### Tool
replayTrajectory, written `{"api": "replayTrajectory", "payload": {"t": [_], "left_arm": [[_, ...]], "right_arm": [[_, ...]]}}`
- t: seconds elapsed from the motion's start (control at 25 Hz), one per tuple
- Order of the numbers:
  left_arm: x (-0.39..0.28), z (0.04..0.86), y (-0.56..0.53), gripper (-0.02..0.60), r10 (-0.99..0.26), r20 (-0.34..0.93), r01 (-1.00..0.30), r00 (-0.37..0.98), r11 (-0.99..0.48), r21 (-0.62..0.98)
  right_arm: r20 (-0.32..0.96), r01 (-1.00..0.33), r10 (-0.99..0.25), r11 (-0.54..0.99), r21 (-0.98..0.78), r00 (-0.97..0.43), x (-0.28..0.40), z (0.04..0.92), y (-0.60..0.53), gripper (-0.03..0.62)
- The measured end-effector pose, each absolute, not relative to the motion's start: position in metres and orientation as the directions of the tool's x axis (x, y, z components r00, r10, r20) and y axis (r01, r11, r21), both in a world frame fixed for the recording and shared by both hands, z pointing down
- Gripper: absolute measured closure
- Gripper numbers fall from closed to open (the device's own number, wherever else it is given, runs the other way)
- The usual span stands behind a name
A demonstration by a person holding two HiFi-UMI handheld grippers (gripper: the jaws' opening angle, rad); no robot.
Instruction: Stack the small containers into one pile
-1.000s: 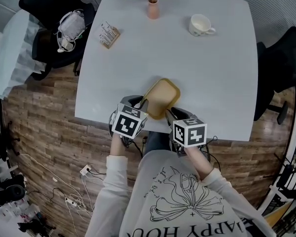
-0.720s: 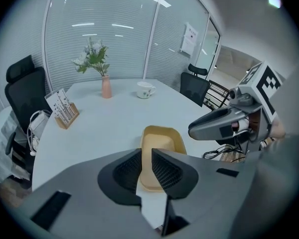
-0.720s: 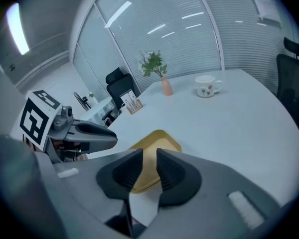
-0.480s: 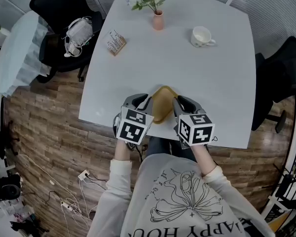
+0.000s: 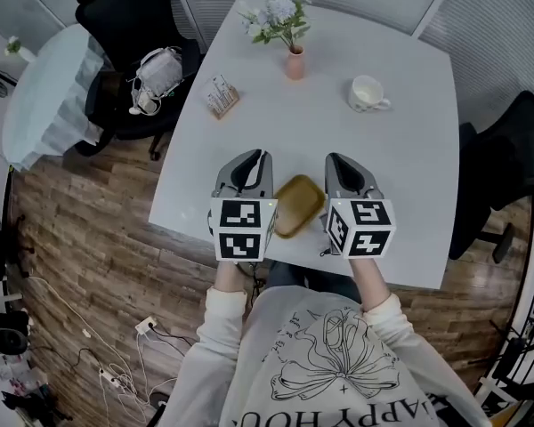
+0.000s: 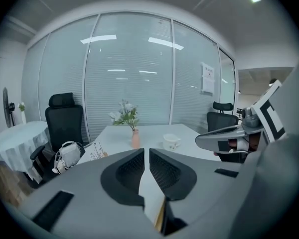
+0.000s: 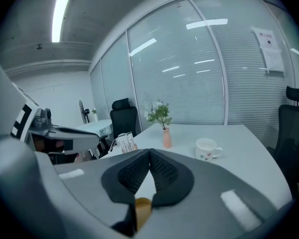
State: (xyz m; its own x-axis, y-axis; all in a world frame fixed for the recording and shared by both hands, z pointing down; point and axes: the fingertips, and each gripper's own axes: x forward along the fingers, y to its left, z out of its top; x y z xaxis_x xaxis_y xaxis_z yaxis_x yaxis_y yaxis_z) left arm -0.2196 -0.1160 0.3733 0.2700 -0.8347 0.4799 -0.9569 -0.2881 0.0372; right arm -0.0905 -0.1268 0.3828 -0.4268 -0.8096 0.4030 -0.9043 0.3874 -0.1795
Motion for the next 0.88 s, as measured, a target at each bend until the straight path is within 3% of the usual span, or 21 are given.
{"api": "replayTrajectory", "payload": {"t": [0.32, 0.88], "left_arm": [[-0.23, 0.329, -0.14, 0.545, -0.907, 0.366, -0.977, 0.206, -0.21, 0.03], [-0.225, 0.293, -0.16, 0.545, -0.947, 0.273, -0.986, 0.169, -0.165, 0.037]], "right_arm": [[0.284, -0.909, -0.863, 0.402, -0.115, -0.417, -0.087, 0.336, -0.153, 0.583], [0.207, -0.904, -0.88, 0.411, -0.116, -0.427, -0.082, 0.304, -0.178, 0.583]]}}
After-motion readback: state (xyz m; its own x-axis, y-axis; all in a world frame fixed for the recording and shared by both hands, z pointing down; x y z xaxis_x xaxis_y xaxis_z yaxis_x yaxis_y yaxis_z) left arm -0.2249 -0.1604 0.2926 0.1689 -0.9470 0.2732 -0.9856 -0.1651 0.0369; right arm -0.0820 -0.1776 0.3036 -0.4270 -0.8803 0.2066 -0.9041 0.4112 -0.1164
